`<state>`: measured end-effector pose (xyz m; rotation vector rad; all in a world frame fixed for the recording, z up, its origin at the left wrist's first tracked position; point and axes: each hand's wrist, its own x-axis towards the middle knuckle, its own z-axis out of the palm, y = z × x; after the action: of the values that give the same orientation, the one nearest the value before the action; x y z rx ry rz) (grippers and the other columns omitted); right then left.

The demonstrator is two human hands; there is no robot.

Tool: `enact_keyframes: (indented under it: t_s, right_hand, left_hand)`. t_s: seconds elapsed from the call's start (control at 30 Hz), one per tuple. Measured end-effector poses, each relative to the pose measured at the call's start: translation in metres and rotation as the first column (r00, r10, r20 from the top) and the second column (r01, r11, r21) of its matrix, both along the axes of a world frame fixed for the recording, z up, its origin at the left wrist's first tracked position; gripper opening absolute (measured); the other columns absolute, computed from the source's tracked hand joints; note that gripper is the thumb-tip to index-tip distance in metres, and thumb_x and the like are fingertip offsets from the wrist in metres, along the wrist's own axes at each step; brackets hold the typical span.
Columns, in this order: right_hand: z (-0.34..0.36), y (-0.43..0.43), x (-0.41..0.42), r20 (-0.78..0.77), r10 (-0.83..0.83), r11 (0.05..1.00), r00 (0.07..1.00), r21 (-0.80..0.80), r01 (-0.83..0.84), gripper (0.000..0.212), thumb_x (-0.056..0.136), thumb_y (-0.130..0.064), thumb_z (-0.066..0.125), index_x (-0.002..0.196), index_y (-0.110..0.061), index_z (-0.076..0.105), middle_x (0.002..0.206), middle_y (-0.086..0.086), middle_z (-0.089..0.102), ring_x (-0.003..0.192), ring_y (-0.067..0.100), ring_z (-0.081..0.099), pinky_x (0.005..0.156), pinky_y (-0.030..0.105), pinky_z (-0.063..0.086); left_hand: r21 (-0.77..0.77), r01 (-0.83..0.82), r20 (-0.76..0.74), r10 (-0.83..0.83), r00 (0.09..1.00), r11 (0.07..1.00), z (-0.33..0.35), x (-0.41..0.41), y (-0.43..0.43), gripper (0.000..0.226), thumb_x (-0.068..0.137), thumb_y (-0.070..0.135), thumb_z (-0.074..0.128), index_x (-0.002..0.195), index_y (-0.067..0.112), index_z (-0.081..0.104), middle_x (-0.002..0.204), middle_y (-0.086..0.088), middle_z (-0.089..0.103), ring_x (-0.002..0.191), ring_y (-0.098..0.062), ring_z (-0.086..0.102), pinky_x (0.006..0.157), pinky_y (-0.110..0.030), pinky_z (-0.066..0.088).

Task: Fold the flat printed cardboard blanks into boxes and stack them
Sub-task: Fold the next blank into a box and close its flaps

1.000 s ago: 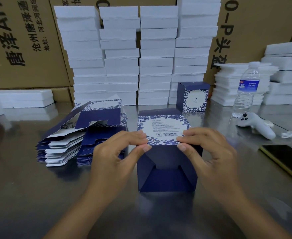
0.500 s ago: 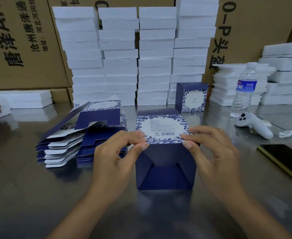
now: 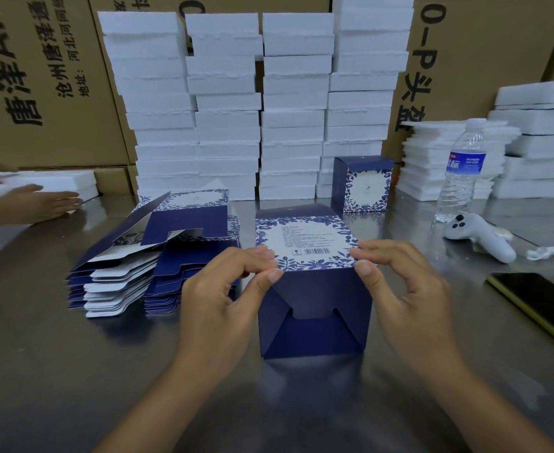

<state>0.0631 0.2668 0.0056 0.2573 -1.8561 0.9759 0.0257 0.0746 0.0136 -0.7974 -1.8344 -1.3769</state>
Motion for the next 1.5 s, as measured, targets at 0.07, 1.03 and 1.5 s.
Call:
enact_keyframes:
  t_s: [0.07, 1.03, 1.5]
  right_hand:
    - [-0.001, 0.000, 0.000, 0.000, -0.011, 1.000, 1.000, 0.014, 0.011, 0.008, 0.087, -0.032, 0.059, 0.091, -0.028, 0.065, 0.098, -0.011, 0.064, 0.097, -0.006, 0.057, 0.086, 0.006, 0.037]
    - [-0.022, 0.001, -0.008, 0.272, 0.225, 0.974, 0.936, -0.058, -0.217, 0.064, 0.079, -0.042, 0.069, 0.130, -0.058, 0.035, 0.119, -0.028, 0.056, 0.098, 0.002, 0.062, 0.077, 0.007, 0.046]
    - [-0.015, -0.010, -0.001, 0.119, -0.039, 0.998, 0.992, 0.048, 0.034, 0.045, 0.072, -0.041, 0.068, 0.104, -0.058, 0.040, 0.103, -0.030, 0.056, 0.080, 0.001, 0.062, 0.068, 0.033, 0.053]
  left_hand:
    - [0.003, 0.003, -0.006, -0.003, 1.000, 1.000, 0.000, 0.001, 0.001, 0.004, 0.080, 0.012, 0.065, 0.078, 0.014, 0.067, 0.087, 0.012, 0.068, 0.094, 0.008, 0.062, 0.084, -0.007, 0.043]
    - [-0.094, 0.081, 0.276, -0.052, 0.960, 0.992, -0.017, -0.007, 0.000, 0.053, 0.080, 0.022, 0.071, 0.107, 0.062, 0.048, 0.146, 0.023, 0.028, 0.134, 0.014, 0.021, 0.099, -0.005, 0.029]
    - [-0.060, -0.093, 0.113, 0.099, 0.989, 0.994, -0.018, -0.003, 0.005, 0.070, 0.073, 0.023, 0.078, 0.117, 0.064, 0.041, 0.129, 0.034, 0.044, 0.118, 0.014, 0.041, 0.088, -0.004, 0.040]
